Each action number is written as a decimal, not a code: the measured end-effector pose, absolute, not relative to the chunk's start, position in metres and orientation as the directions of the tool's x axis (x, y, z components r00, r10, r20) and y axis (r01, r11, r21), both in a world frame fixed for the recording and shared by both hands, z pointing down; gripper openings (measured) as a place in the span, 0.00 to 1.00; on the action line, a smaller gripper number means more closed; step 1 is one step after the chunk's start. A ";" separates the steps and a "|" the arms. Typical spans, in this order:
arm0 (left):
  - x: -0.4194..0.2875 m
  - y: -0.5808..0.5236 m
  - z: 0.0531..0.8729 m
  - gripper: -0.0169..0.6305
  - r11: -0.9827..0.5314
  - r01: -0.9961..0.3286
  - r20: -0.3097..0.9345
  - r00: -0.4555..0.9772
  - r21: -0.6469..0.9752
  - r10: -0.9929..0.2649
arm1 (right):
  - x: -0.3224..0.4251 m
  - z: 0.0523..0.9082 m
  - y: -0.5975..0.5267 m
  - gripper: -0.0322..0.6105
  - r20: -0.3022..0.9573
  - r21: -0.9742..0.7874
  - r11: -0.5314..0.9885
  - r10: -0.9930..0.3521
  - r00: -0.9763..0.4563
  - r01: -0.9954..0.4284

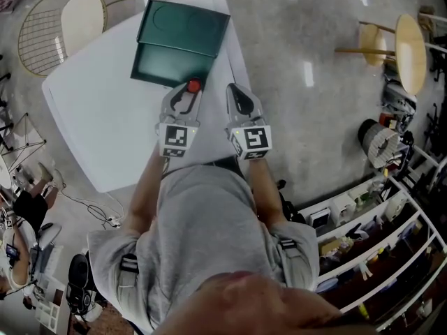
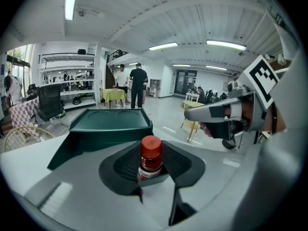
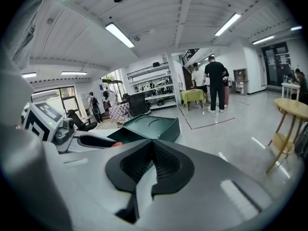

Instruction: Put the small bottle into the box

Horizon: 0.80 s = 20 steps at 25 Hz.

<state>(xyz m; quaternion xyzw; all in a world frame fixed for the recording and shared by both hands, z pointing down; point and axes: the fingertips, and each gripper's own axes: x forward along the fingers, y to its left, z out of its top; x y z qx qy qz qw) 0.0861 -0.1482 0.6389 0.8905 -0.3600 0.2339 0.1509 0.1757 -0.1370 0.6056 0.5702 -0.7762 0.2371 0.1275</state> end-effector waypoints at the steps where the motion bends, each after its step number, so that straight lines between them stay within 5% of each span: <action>1: 0.088 -0.149 0.641 0.24 -0.696 -0.711 0.527 0.631 0.100 -0.569 | 0.178 0.607 -0.138 0.05 0.470 -0.224 0.237 -0.824 -0.317 -0.946; 20: 0.092 -0.142 0.644 0.24 -0.698 -0.711 0.535 0.623 0.083 -0.571 | 0.185 0.607 -0.137 0.05 0.464 -0.223 0.250 -0.823 -0.328 -0.942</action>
